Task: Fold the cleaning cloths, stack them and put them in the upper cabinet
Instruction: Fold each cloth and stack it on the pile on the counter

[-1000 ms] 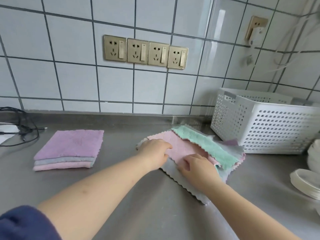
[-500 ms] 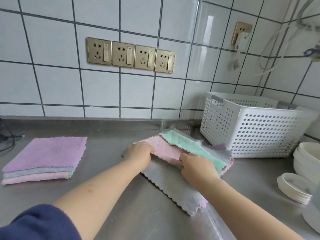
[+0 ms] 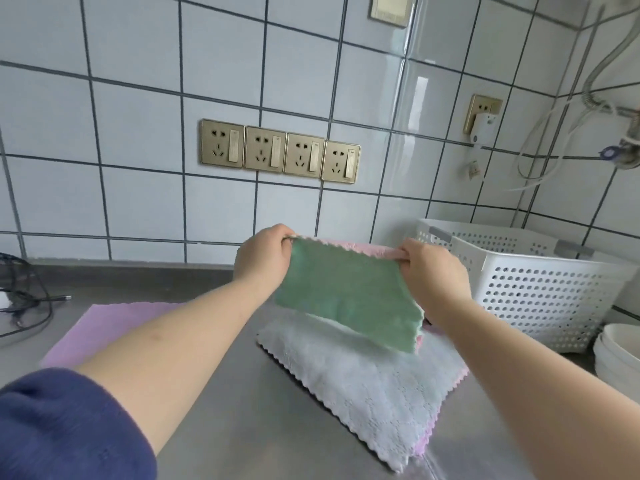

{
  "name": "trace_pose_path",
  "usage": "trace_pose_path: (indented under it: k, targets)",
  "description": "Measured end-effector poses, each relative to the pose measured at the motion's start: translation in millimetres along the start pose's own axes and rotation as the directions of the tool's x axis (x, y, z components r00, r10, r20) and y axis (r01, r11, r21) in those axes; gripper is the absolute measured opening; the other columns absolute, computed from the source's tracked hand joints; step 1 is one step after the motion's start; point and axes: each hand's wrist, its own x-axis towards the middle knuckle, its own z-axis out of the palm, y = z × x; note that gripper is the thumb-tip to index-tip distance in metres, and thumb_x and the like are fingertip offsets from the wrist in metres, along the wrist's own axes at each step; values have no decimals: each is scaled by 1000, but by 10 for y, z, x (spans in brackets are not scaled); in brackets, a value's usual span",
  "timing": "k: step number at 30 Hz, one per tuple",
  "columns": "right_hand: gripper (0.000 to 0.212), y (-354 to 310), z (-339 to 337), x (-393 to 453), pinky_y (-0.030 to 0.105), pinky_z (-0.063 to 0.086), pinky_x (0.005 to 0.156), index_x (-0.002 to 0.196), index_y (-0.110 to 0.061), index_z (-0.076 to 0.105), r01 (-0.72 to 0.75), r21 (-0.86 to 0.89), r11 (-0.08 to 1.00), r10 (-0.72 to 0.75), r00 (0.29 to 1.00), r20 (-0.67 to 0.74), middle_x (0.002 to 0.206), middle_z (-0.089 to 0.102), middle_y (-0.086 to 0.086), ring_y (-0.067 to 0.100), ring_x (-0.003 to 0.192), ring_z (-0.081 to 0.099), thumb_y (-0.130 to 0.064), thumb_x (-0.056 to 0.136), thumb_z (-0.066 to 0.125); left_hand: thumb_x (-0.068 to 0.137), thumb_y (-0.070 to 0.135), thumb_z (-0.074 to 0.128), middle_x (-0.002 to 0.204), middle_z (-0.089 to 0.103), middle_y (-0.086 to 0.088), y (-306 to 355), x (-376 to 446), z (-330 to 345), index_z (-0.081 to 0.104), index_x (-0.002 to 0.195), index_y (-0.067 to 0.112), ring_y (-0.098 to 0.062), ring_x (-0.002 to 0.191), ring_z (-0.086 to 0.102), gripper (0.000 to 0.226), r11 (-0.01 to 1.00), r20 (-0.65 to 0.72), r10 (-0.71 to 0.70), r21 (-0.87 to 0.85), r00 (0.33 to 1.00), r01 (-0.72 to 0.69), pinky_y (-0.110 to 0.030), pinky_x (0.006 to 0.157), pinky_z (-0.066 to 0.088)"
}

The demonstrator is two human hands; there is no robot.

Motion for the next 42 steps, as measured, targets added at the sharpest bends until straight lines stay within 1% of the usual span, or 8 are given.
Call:
trace_pose_path:
  k: [9, 14, 17, 20, 23, 29, 35, 42]
  targets:
    - [19, -472, -456, -155, 33, 44, 63, 96, -10, 67, 82, 304, 949, -53, 994, -100, 84, 68, 12, 31, 76, 58, -15, 89, 50, 94, 19, 50, 113, 66, -5, -74, -188, -1169, 64, 110, 13, -25, 104, 58, 22, 995, 8, 93, -35, 996, -93, -27, 80, 40]
    - [27, -599, -456, -725, 27, 30, 49, 62, -14, 51, 15, 432, 902, -103, 978, 182, 56, 49, -2, 18, 54, 43, -21, 88, 56, 91, 18, 57, 105, 67, 5, -260, -764, -1511, 68, 102, 16, -11, 101, 58, 16, 988, 182, 62, -148, 981, -35, -18, 81, 39]
    - [26, -592, -411, -1060, 27, 28, 53, 78, -3, 61, -44, 431, 901, -145, 907, 396, 62, 49, 2, 14, 57, 40, -28, 87, 60, 87, 16, 62, 93, 68, 11, -344, -1117, -1603, 70, 92, 22, -5, 89, 61, 12, 987, 336, 69, -162, 939, -14, -7, 75, 42]
    - [33, -573, -351, -1419, 22, 31, 53, 93, -3, 65, -60, 340, 938, -144, 828, 543, 79, 62, 17, 13, 65, 46, -34, 88, 59, 86, 24, 62, 96, 68, 9, -447, -1516, -1606, 66, 88, 30, -8, 93, 62, 7, 999, 597, 4, -39, 802, 24, -19, 87, 46]
    - [39, -539, -297, -1641, 27, 36, 61, 97, -3, 65, -81, 287, 955, -115, 788, 605, 92, 68, 15, 15, 73, 50, -40, 86, 59, 87, 33, 60, 74, 56, 10, -524, -1815, -1582, 63, 82, 29, -10, 67, 50, 6, 994, 796, -47, 99, 603, -54, -19, 61, 40]
    - [19, -395, -387, -1942, 17, 45, 57, 93, -23, 67, -131, 207, 970, -85, 612, 786, 93, 67, 2, 10, 70, 54, -35, 89, 54, 84, 41, 63, 53, 29, 9, -537, -2130, -1752, 40, 56, 20, -8, 49, 26, 42, 989, 917, -86, 124, 390, -74, -18, 48, 23]
    - [23, -274, -455, -2125, 34, 57, 78, 104, -10, 67, -469, 223, 854, -90, 289, 953, 92, 67, 6, 17, 75, 63, -18, 87, 54, 81, 35, 68, 54, 50, 20, -524, -2223, -1862, 64, 63, 31, 3, 52, 45, 19, 976, 967, -199, 182, 157, 118, -20, 61, 37]
    - [28, -166, -281, -2046, 18, 49, 52, 99, -1, 63, -461, 367, 808, 42, 666, 744, 76, 59, 3, 11, 61, 55, -28, 91, 59, 83, 23, 69, 91, 55, 14, -655, -2126, -1764, 56, 104, 23, -6, 91, 56, 25, 899, 812, -273, 25, 515, 437, -16, 58, 47]
